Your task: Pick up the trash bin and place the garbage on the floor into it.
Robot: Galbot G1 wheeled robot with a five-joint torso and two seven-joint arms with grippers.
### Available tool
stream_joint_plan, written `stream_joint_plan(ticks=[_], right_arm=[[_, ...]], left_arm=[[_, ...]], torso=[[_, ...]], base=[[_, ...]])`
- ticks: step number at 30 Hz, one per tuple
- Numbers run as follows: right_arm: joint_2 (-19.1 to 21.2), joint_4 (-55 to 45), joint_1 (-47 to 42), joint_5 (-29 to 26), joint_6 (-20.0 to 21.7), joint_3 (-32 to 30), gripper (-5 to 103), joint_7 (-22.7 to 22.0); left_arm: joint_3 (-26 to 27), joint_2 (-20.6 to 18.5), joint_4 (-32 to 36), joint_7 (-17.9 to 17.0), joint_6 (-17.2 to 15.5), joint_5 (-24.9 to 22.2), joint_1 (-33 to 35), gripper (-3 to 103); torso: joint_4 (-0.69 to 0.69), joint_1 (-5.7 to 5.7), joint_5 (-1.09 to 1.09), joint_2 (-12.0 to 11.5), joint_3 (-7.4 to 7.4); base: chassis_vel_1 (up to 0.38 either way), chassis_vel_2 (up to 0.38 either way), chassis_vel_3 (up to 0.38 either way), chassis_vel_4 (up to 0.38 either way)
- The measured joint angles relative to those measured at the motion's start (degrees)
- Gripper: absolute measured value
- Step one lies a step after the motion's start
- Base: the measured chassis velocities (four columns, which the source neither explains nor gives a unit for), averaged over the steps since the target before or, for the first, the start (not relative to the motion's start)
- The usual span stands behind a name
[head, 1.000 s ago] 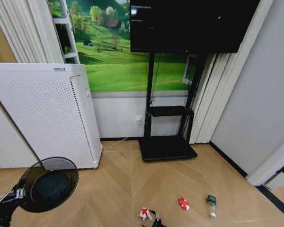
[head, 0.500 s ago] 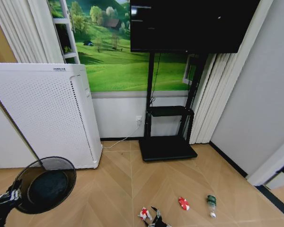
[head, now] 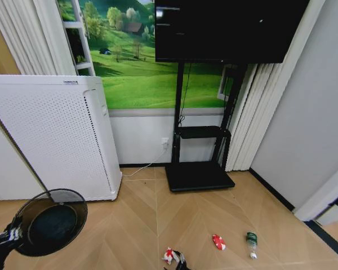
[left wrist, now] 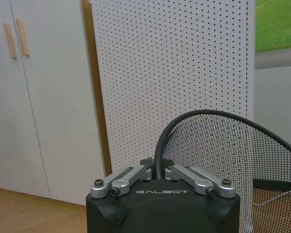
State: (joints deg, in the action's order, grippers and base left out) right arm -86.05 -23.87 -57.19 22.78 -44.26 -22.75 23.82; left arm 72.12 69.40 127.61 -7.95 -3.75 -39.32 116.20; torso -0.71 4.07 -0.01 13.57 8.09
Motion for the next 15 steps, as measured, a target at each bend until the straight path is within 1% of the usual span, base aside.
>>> stream_joint_plan(ticks=[1,2,10,12,13,14,15], right_arm=[[-0.3,0.5,0.5,0.2,0.3,0.0,100,-2.1],[-0.3,0.9,0.9,0.3,0.7,0.0,100,-2.9],[0.7,2.5,1.7,0.8,1.1,-0.1,100,-3.2],[0.8,2.7,1.8,0.8,1.1,-0.2,101,-3.2],[0.9,3.0,1.9,0.9,1.1,-0.4,92,-3.2],[0.9,3.2,1.9,0.9,1.1,-0.5,87,-3.2],[0.9,3.2,1.9,0.9,1.1,-0.5,87,-3.2]], left_arm=[[0.0,-0.1,0.0,0.0,0.0,0.0,-0.1,6],[-0.1,-0.2,0.0,0.0,0.0,0.0,-0.4,6],[-0.3,-0.6,0.0,-0.2,-0.5,-0.3,-1.0,6],[-0.3,-0.7,0.0,-0.3,-0.6,-0.4,-1.2,6],[-0.4,-0.7,0.1,-0.4,-0.7,-0.5,-1.4,6],[-0.5,-0.8,0.1,-0.5,-0.9,-0.5,-1.6,6],[-0.5,-0.8,0.1,-0.5,-0.9,-0.5,-1.6,6]], torso=[[0.0,0.0,0.0,0.0,0.0],[0.0,0.0,0.0,0.0,0.0],[-0.01,0.0,0.0,0.0,0.0],[-0.01,0.0,0.0,0.0,0.0],[-0.01,0.0,0.01,0.0,0.0],[0.0,0.0,0.01,0.0,0.0],[0.0,0.0,0.01,0.0,0.0]], base=[[0.0,0.0,0.0,0.0],[0.0,0.0,0.0,0.0],[0.0,0.0,0.0,0.0],[0.0,0.0,0.0,0.0],[0.0,0.0,0.0,0.0],[0.0,0.0,0.0,0.0],[0.0,0.0,0.0,0.0]])
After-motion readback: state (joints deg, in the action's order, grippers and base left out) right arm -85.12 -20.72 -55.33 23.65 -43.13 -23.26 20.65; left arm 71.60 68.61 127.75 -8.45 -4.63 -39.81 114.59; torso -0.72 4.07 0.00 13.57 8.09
